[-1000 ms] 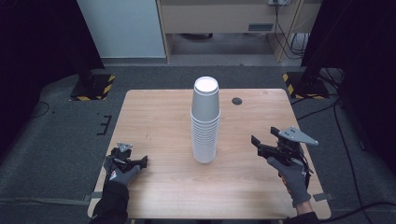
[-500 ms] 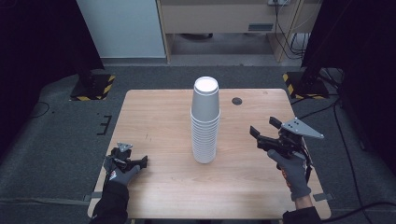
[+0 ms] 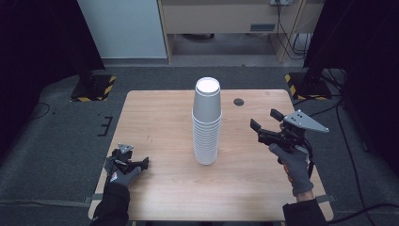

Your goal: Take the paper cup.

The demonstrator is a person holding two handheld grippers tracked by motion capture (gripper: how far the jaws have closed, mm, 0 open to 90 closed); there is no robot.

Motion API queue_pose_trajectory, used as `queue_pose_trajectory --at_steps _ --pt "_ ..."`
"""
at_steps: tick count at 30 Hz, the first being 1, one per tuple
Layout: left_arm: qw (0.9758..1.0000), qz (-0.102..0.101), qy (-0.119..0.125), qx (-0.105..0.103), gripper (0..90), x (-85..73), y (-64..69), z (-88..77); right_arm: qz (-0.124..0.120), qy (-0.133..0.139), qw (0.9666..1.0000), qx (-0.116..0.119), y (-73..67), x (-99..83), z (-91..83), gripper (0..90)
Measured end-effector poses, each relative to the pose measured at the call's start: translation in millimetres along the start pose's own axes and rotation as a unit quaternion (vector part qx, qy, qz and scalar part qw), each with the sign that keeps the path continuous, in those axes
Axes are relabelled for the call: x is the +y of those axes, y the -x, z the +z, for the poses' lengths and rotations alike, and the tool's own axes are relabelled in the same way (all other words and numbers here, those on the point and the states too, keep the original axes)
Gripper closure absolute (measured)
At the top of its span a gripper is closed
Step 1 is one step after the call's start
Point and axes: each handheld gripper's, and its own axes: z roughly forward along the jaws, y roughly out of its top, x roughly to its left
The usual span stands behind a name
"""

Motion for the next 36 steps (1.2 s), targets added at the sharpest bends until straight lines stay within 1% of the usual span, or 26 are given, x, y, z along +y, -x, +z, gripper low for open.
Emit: queue_pose_trajectory --at_steps 4,8,10,11,17,19,24,36 --pt "1.0000 0.000 0.000 0.000 0.0 0.0 0.0 0.0 -0.001 0.003 1.0000 0.003 -1.7 5.5 0.3 16.3" --pt "1.0000 0.000 0.000 0.000 0.0 0.0 0.0 0.0 -0.004 0.012 0.9999 0.010 -6.0 15.3 1.2 16.2" --pt "1.0000 0.000 0.000 0.000 0.0 0.0 0.0 0.0 -0.004 0.012 0.9999 0.011 -6.8 16.5 1.3 16.2" --pt "1.0000 0.000 0.000 0.000 0.0 0.0 0.0 0.0 -0.008 0.014 0.9998 0.012 -8.0 18.6 1.7 16.1" --pt "1.0000 0.000 0.000 0.000 0.0 0.0 0.0 0.0 -0.009 0.023 0.9994 0.023 -14.3 26.6 3.1 15.6" --pt "1.0000 0.000 0.000 0.000 0.0 0.0 0.0 0.0 -0.009 0.025 0.9994 0.023 -15.2 27.8 3.5 15.6" --pt "1.0000 0.000 0.000 0.000 0.0 0.0 0.0 0.0 -0.015 0.032 0.9989 0.032 -22.0 37.2 5.5 15.5" --pt "1.0000 0.000 0.000 0.000 0.0 0.0 0.0 0.0 -0.018 0.041 0.9976 0.052 -34.1 48.7 11.7 15.2"
